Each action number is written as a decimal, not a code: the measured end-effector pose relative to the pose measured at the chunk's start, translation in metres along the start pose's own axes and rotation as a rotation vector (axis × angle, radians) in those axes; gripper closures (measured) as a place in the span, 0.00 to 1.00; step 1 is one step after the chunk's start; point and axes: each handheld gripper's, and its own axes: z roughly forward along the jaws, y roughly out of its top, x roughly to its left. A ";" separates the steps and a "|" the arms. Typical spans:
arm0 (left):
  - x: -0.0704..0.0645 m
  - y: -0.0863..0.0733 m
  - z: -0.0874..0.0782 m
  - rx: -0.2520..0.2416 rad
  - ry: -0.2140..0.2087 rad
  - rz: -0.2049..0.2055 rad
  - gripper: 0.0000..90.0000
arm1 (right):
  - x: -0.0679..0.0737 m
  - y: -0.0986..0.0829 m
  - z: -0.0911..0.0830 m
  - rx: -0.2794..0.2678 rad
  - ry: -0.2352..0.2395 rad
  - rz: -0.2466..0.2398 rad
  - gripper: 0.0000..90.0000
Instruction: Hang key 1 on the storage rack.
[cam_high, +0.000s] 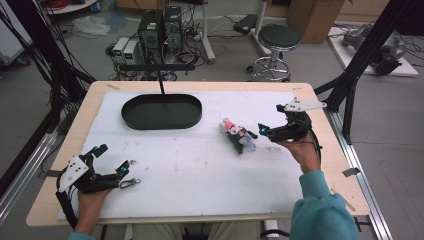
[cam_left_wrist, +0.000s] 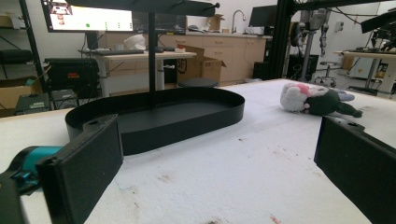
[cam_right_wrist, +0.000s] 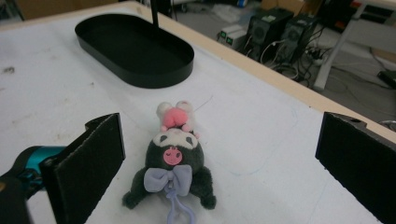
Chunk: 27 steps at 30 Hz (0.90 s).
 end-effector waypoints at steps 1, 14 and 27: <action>0.000 0.000 0.000 0.001 0.000 0.000 0.02 | -0.001 0.005 0.005 0.037 0.017 -0.012 0.01; 0.000 0.000 0.000 0.003 0.001 -0.003 0.02 | -0.001 0.023 0.052 0.258 0.098 -0.049 0.01; 0.000 0.000 0.001 0.003 0.001 -0.006 0.02 | -0.003 0.019 0.087 0.363 0.152 -0.023 0.01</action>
